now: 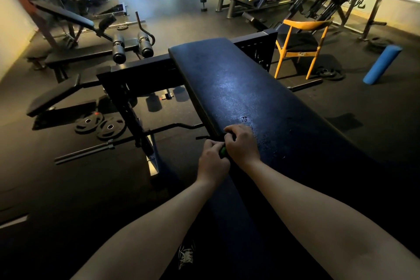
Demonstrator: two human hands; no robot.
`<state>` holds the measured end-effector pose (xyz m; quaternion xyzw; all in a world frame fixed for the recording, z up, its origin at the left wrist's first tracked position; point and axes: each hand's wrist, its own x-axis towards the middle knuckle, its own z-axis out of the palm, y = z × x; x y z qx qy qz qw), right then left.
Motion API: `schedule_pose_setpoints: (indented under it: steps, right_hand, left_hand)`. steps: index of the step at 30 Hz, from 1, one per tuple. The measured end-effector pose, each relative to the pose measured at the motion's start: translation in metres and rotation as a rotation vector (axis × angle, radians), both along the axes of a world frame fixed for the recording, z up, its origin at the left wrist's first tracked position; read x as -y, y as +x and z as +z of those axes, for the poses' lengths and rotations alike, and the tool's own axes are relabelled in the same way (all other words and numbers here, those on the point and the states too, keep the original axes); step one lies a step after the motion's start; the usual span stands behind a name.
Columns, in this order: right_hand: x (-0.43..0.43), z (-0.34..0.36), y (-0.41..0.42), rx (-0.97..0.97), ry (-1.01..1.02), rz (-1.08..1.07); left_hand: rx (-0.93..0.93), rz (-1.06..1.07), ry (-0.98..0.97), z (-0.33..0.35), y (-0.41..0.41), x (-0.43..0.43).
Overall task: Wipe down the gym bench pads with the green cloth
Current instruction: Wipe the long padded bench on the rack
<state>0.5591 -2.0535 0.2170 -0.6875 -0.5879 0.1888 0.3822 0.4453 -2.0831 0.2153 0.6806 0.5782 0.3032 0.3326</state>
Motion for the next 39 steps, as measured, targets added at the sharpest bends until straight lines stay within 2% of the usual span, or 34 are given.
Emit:
schedule_pose_setpoints:
  steps: [4, 7, 12, 16, 18, 21, 23, 26, 28, 30, 32, 39]
  right_hand:
    - [0.006, 0.003, -0.001, -0.037, -0.008, 0.022]
    - [0.008, 0.007, -0.004, -0.063, -0.014, 0.061]
    - [0.012, 0.012, -0.011, -0.231, -0.024, 0.162]
    - [-0.003, 0.024, -0.015, -0.291, -0.056, 0.266]
    - [-0.013, 0.027, -0.012, -0.229, -0.097, 0.293]
    - [-0.024, 0.036, -0.002, -0.149, -0.114, 0.258]
    - [-0.034, 0.04, 0.005, -0.075, -0.046, 0.135]
    - [-0.049, 0.038, 0.01, 0.016, 0.026, -0.028]
    - [-0.058, 0.031, 0.005, 0.098, -0.025, 0.094]
    - [-0.062, 0.022, -0.003, 0.303, -0.118, 0.245]
    - [-0.065, 0.017, -0.008, 0.452, -0.167, 0.294]
    - [-0.082, 0.014, 0.003, 0.54, -0.162, 0.328]
  left_hand:
    - [-0.019, -0.03, 0.009, 0.002, -0.003, 0.01]
    - [0.096, -0.001, 0.011, 0.004, -0.01, 0.009]
    - [0.292, 0.155, 0.032, 0.013, -0.019, -0.011]
    - [0.212, 0.035, 0.173, 0.019, -0.018, -0.039]
    - [0.129, -0.018, 0.216, 0.016, -0.018, -0.044]
    - [0.097, -0.126, 0.214, 0.009, -0.02, -0.052]
    - [0.094, -0.163, 0.211, 0.005, -0.022, -0.06]
    - [0.099, -0.069, 0.08, -0.002, -0.027, -0.07]
    - [0.049, -0.018, 0.003, -0.008, -0.031, -0.079]
    - [0.024, -0.025, -0.008, -0.01, -0.032, -0.089]
    - [0.004, -0.035, -0.004, -0.009, -0.027, -0.096]
    - [-0.007, -0.083, -0.011, -0.014, -0.008, -0.111]
